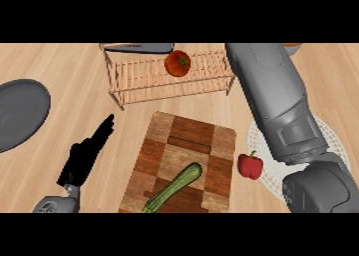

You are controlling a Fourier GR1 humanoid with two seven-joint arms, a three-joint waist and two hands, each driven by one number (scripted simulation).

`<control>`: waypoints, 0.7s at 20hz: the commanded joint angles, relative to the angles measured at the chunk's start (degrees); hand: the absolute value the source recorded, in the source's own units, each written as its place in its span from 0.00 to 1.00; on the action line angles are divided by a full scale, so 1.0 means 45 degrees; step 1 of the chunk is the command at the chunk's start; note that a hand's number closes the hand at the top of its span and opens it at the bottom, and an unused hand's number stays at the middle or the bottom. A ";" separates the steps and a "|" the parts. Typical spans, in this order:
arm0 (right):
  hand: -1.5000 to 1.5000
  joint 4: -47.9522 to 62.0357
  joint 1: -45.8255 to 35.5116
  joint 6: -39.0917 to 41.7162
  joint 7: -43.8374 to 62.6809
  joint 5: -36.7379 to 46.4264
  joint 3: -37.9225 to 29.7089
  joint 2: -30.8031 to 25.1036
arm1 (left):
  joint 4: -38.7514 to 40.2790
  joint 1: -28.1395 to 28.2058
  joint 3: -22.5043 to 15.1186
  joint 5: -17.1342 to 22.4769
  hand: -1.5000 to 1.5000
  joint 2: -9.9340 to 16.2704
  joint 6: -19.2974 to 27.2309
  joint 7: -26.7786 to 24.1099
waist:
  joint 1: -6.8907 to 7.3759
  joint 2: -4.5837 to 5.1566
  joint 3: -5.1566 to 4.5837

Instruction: Pick the tomato from the placemat and place it in the tiered shelf

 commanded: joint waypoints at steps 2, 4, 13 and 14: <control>0.00 -0.0708 0.0548 -0.2233 -0.1139 -0.0328 -0.0646 -0.0376 | -0.0029 0.0687 0.0032 -0.0065 0.50 -0.0118 0.0238 -0.0241 | -0.0490 -0.0158 0.0002; 0.00 -0.0979 0.0938 -0.2872 -0.1102 -0.0096 -0.0579 -0.0729 | 0.0035 0.0755 0.0478 0.0242 0.50 0.0325 -0.0068 -0.0257 | -0.0703 -0.0231 0.0001; 0.00 -0.4143 0.4041 0.0486 0.0916 -0.0606 0.0032 -0.2690 | -0.0070 0.1599 0.0524 0.0023 0.50 0.0030 0.0430 -0.0650 | -0.1510 -0.0546 0.0000; 0.00 -0.4940 0.4729 0.0992 0.0761 -0.0829 0.0180 -0.2578 | -0.0088 0.1219 0.0914 0.0427 0.50 0.0435 0.0002 -0.0391 | -0.1490 -0.0521 0.0001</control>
